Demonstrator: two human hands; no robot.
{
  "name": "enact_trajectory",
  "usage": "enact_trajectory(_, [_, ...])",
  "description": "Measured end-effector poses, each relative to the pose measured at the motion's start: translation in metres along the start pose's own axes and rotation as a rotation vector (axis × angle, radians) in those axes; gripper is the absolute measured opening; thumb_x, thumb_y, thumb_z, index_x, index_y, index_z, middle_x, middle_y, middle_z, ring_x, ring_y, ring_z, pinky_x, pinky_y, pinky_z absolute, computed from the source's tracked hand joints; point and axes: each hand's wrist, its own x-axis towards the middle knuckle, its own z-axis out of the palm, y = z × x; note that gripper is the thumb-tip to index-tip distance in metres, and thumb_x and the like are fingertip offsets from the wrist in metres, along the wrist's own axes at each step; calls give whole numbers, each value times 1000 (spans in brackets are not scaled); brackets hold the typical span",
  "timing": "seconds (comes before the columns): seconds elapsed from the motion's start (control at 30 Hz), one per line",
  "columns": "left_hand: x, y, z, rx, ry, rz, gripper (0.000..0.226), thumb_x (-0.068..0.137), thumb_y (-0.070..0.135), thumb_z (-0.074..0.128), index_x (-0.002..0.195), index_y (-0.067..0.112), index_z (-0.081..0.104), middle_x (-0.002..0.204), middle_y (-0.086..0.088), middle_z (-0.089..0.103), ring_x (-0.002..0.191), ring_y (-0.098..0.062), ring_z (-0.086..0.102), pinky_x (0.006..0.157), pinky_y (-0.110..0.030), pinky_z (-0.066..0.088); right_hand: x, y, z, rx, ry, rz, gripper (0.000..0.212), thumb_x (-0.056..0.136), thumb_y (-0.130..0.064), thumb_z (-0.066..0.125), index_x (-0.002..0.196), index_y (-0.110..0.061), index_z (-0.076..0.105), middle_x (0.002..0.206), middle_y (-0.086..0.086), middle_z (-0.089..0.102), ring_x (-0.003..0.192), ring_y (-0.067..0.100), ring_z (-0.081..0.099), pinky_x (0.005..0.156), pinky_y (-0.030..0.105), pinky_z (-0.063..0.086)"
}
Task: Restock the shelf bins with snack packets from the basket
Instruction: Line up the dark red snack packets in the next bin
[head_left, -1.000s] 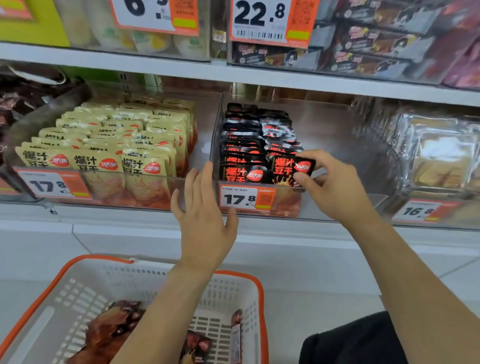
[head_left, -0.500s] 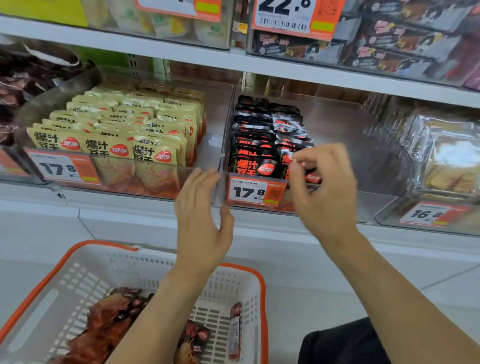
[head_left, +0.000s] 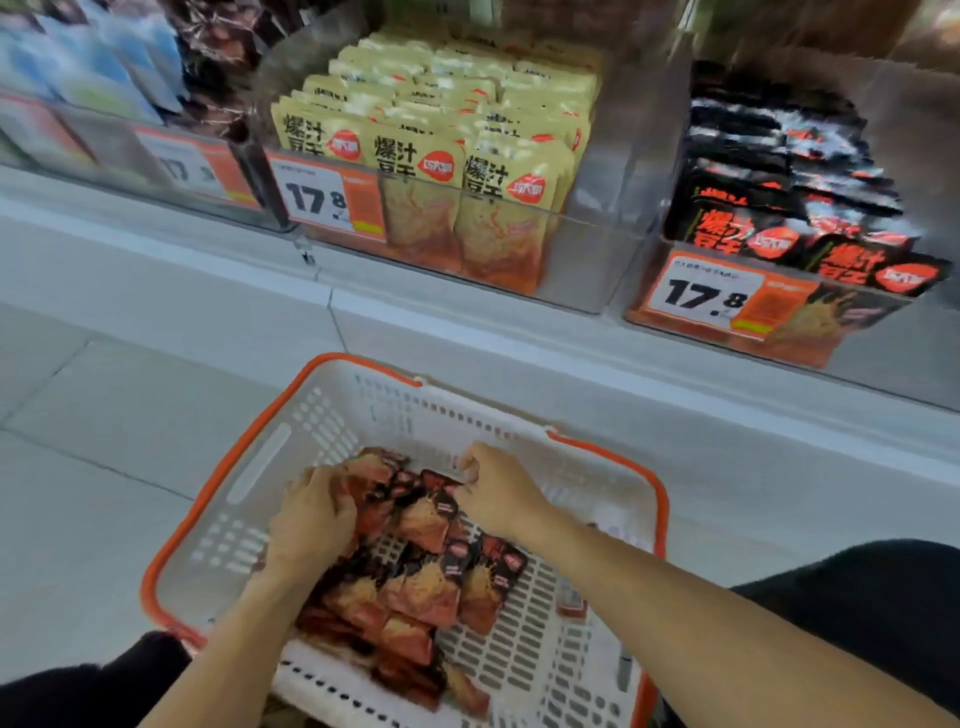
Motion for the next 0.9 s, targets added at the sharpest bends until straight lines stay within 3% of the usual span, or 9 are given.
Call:
enact_trajectory(0.1, [7, -31, 1, -52, -40, -107, 44, 89, 17, 57, 133, 13, 53, 138, -15, 46, 120, -41, 51, 99, -51, 45, 27, 4, 37, 37, -107, 121, 23, 99, -20, 57, 120, -14, 48, 110, 8, 50, 92, 27, 50, 75, 39, 36])
enact_trajectory(0.2, [12, -47, 13, 24, -196, -140, 63, 93, 30, 56, 150, 19, 35, 153, -17, 32, 139, -40, 34, 112, -53, 33, 53, -2, 66, 145, -97, 227, 33, 97, -28, 62, 123, -12, 48, 106, 4, 50, 96, 25, 54, 86, 45, 46])
enact_trajectory(0.33, [24, -55, 47, 126, -377, -203, 78, 86, 55, 40, 156, 34, 12, 161, -12, 18, 145, -46, 13, 116, -62, 16, 94, -21, 94, 286, -1, 299, 43, 94, -40, 66, 125, -18, 46, 102, -6, 43, 93, 14, 47, 83, 29, 41])
enact_trajectory(0.43, [36, -87, 92, 166, -414, -293, 81, 80, 62, 31, 153, 44, 0, 162, -2, 16, 145, -43, 11, 108, -73, 15, 122, -35, 118, 314, 44, 329, 78, 75, -74, 65, 137, -32, 41, 135, 1, 48, 120, 21, 50, 99, 37, 46])
enact_trajectory(0.47, [32, -83, 88, 191, -432, -290, 82, 77, 64, 24, 153, 46, -2, 163, 0, 15, 144, -42, 11, 106, -74, 14, 131, -35, 127, 318, 46, 365, 91, 71, -80, 62, 145, -34, 36, 151, 8, 38, 135, 28, 42, 106, 43, 44])
enact_trajectory(0.53, [27, -75, 85, 197, -444, -321, 80, 80, 58, 24, 153, 44, -6, 164, -1, 6, 145, -43, 6, 108, -75, 11, 141, -37, 140, 342, 17, 411, 92, 77, -70, 65, 153, -36, 26, 163, 11, 14, 147, 36, 25, 111, 47, 37])
enact_trajectory(0.63, [17, -45, 71, 163, -499, -439, 86, 86, 32, 42, 156, 35, -9, 164, -6, -7, 147, -42, -5, 113, -71, 10, 140, -34, 152, 168, -40, 355, 96, 73, -58, 78, 152, -44, 25, 163, 12, 4, 146, 41, 22, 112, 50, 36])
enact_trajectory(0.73, [13, -25, 69, 127, -524, -556, 90, 88, 20, 48, 156, 32, -10, 163, -11, -11, 147, -44, -5, 111, -72, 12, 128, -20, 156, 163, -19, 265, 97, 72, -45, 86, 152, -42, 30, 161, 11, 9, 147, 36, 24, 115, 43, 32])
enact_trajectory(0.9, [-4, -9, 83, 47, -512, -581, 87, 88, 30, 43, 156, 31, -11, 163, -11, -12, 146, -46, -5, 112, -72, 12, 104, 9, 139, 208, 4, 211, 91, 77, -19, 86, 152, -32, 36, 156, 8, 26, 146, 25, 28, 116, 30, 26])
